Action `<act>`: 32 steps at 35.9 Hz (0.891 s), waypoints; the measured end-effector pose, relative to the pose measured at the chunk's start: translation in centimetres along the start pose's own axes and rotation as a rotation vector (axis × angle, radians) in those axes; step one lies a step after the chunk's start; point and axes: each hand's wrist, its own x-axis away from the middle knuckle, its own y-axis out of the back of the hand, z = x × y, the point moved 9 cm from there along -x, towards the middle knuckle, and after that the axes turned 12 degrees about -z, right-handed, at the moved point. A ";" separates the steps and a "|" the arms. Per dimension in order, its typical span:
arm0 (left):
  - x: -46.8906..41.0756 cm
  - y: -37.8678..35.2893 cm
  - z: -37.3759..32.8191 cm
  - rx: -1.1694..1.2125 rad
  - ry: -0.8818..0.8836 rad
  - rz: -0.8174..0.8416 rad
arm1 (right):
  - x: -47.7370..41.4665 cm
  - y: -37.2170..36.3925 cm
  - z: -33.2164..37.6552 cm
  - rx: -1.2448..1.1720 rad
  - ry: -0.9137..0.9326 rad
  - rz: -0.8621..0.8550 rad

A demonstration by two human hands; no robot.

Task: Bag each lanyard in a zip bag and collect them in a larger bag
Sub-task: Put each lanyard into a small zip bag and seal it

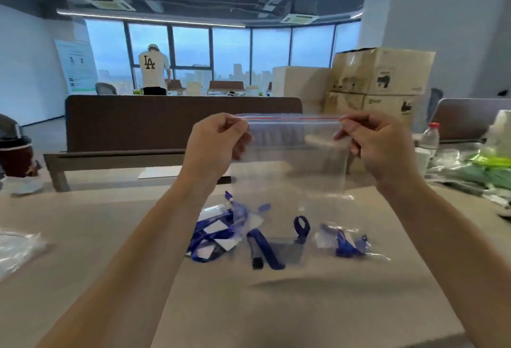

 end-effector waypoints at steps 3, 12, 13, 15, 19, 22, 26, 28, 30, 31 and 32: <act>1.2 -4.0 1.0 0.044 0.046 0.068 | -0.7 3.8 -1.3 0.022 -0.031 -0.025; 1.1 -14.4 2.9 -0.043 -0.012 0.162 | -5.0 10.6 -6.3 0.175 -0.084 -0.136; 0.7 -15.3 3.3 -0.100 -0.057 0.164 | -5.4 10.8 -7.4 0.181 -0.115 -0.142; 0.0 -17.5 4.6 -0.212 -0.109 0.174 | -6.4 11.1 -9.9 0.199 -0.182 -0.150; -1.4 -20.9 8.0 -0.337 -0.081 0.189 | -7.9 10.6 -14.9 0.195 -0.312 -0.141; -2.5 -22.7 10.5 -0.265 0.027 0.177 | -8.9 9.8 -18.7 0.222 -0.357 -0.110; -3.4 -24.7 14.3 -0.200 0.161 0.156 | -9.9 9.0 -22.6 0.282 -0.380 -0.108; -3.6 -25.5 16.5 -0.239 0.205 0.149 | -10.2 8.5 -24.7 0.271 -0.421 -0.113; -3.7 -26.0 18.4 -0.294 0.229 0.157 | -10.1 8.0 -26.8 0.260 -0.472 -0.112; -3.5 -26.3 19.1 -0.307 0.240 0.175 | -10.0 7.8 -27.9 0.256 -0.496 -0.111; -3.2 -26.7 19.9 -0.314 0.256 0.200 | -9.8 7.7 -28.8 0.256 -0.518 -0.110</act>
